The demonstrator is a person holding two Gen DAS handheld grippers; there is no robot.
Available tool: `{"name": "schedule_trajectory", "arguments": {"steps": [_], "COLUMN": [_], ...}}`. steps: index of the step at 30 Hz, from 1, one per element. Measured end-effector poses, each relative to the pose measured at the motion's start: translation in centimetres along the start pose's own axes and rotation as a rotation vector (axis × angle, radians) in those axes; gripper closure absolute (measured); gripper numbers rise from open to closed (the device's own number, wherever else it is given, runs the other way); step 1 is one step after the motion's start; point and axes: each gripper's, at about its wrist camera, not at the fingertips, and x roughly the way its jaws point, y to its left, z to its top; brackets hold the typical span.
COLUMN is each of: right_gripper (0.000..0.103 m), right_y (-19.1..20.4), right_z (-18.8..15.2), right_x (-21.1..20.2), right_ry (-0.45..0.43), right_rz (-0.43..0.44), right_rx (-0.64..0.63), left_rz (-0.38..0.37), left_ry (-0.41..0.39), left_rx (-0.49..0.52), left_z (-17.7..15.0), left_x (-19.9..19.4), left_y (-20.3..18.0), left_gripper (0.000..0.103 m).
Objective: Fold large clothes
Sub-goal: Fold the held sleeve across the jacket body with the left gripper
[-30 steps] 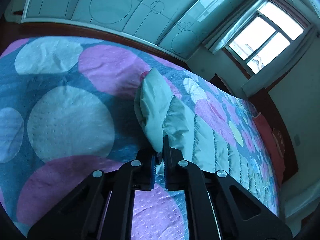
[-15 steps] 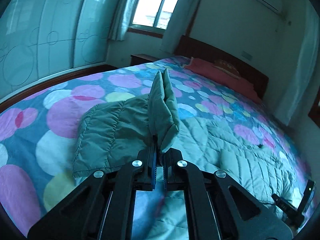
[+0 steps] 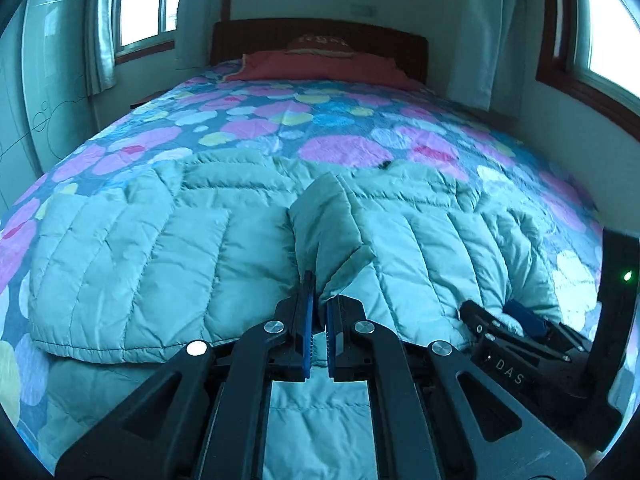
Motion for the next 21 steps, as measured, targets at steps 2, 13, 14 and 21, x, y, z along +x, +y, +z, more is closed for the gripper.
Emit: {"name": "schedule_trajectory", "arguments": {"steps": [2, 13, 14, 21], "right_gripper": [0.040, 0.040, 0.040, 0.040], "right_y": [-0.1, -0.7, -0.5, 3.3], "right_z": [-0.1, -0.1, 0.0, 0.4], "right_x": [-0.1, -1.5, -1.7, -4.2], "right_ry": [0.000, 0.004, 0.004, -0.011], "right_rz": [0.001, 0.008, 0.003, 0.078], "right_rx": [0.001, 0.028, 0.027, -0.007], "left_rz": [0.008, -0.036, -0.032, 0.112], "left_ry": [0.047, -0.020, -0.025, -0.038], "left_rx": [0.013, -0.045, -0.061, -0.159], "left_z": [-0.8, -1.3, -1.5, -2.4], "left_x": [1.2, -5.0, -5.6, -7.9], "left_y": [-0.7, 2.4, 3.3, 11.6], "left_gripper": [0.096, 0.049, 0.048, 0.048]}}
